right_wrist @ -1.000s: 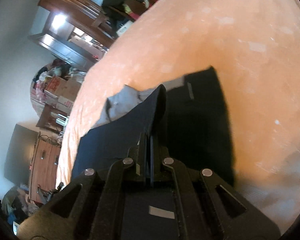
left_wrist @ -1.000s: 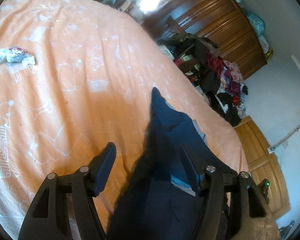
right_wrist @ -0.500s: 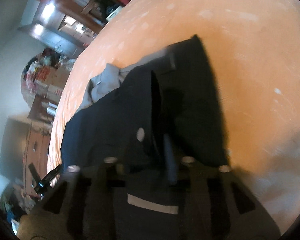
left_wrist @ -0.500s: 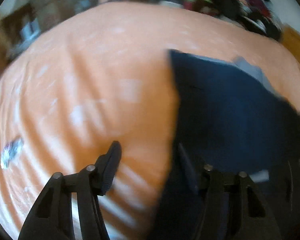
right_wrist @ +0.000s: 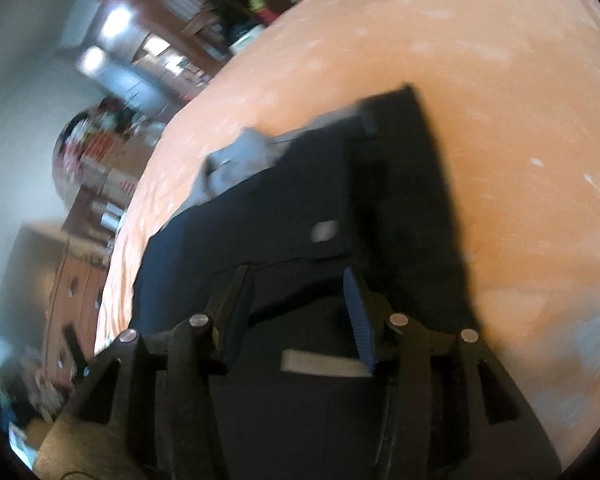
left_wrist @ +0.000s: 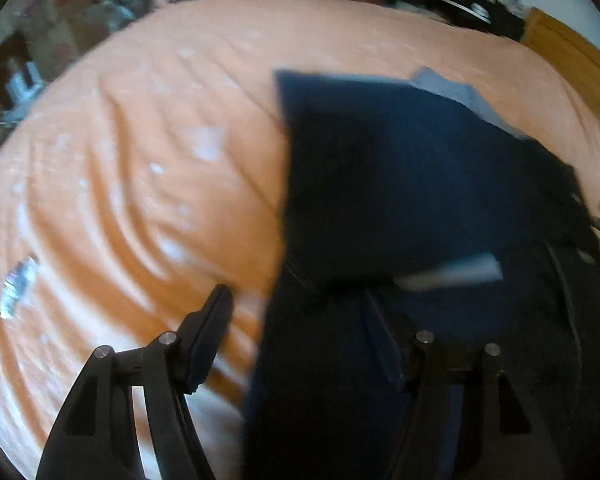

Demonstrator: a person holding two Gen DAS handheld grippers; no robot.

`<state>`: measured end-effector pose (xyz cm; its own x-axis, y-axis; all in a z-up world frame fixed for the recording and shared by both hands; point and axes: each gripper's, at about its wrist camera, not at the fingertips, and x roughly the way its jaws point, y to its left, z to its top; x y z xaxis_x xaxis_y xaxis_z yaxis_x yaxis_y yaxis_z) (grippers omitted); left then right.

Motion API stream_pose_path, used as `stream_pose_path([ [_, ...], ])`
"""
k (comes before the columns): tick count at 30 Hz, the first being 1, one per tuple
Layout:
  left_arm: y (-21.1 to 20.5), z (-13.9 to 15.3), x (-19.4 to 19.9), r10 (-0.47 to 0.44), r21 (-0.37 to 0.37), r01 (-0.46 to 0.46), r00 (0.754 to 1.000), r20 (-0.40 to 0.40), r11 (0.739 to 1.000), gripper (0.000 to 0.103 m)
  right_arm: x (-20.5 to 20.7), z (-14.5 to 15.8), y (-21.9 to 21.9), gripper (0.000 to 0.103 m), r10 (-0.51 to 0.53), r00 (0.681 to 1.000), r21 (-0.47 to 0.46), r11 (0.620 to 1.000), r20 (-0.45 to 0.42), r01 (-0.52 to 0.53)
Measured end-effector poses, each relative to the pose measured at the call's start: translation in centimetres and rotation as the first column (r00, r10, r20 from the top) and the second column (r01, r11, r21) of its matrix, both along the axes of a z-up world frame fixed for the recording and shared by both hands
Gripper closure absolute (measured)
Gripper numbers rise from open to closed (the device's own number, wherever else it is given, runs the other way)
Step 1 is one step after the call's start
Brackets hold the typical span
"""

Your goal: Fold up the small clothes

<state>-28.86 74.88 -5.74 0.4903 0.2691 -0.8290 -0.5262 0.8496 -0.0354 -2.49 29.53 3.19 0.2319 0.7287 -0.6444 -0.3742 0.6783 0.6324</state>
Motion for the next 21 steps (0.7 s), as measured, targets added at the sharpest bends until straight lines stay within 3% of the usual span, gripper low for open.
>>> stream_pose_path([
  [3,1.3,-0.7,-0.7,0.068,0.003,-0.068,0.997,0.025,0.998,0.036,-1.7,2.3,4.4,0.057,0.121,0.991,-0.002,0.993,0.053,-0.121],
  [6,2.0,-0.3,-3.4,0.138,-0.057,-0.132,0.983,0.119,0.990,0.037,-3.3,4.1,12.3,0.057,0.303,0.947,0.025,0.951,0.105,-0.307],
  [9,2.4,-0.7,-4.2,0.152,-0.101,-0.138,0.978,0.144,0.985,0.037,-5.3,3.8,22.4,0.059,0.502,0.857,0.042,0.859,0.116,-0.510],
  [11,2.2,-0.8,-4.1,0.150,-0.097,-0.137,0.978,0.146,0.986,0.037,-7.1,1.8,29.0,0.066,0.628,0.775,0.016,0.776,0.067,-0.630],
  [12,2.4,-0.8,-4.2,0.153,-0.108,-0.138,0.976,0.152,0.985,0.037,-8.1,0.6,31.9,0.075,0.679,0.733,-0.007,0.734,0.036,-0.679],
  [14,2.4,-0.9,-4.5,0.154,-0.122,-0.136,0.976,0.155,0.983,0.037,-9.9,-1.7,36.4,0.078,0.745,0.667,-0.047,0.665,-0.019,-0.745],
  [16,2.6,-1.0,-4.6,0.155,-0.136,-0.133,0.975,0.160,0.982,0.037,-11.2,-3.3,39.4,0.078,0.785,0.616,-0.023,0.616,-0.065,-0.787],
  [18,2.7,-1.1,-4.7,0.156,-0.145,-0.133,0.974,0.164,0.980,0.037,-12.0,-3.8,41.3,0.079,0.809,0.578,0.005,0.582,-0.110,-0.813],
  [21,2.4,-1.0,-4.9,0.150,-0.139,-0.128,0.976,0.160,0.982,0.037,-11.7,-1.2,41.5,0.078,0.808,0.586,-0.023,0.585,-0.060,-0.810],
])
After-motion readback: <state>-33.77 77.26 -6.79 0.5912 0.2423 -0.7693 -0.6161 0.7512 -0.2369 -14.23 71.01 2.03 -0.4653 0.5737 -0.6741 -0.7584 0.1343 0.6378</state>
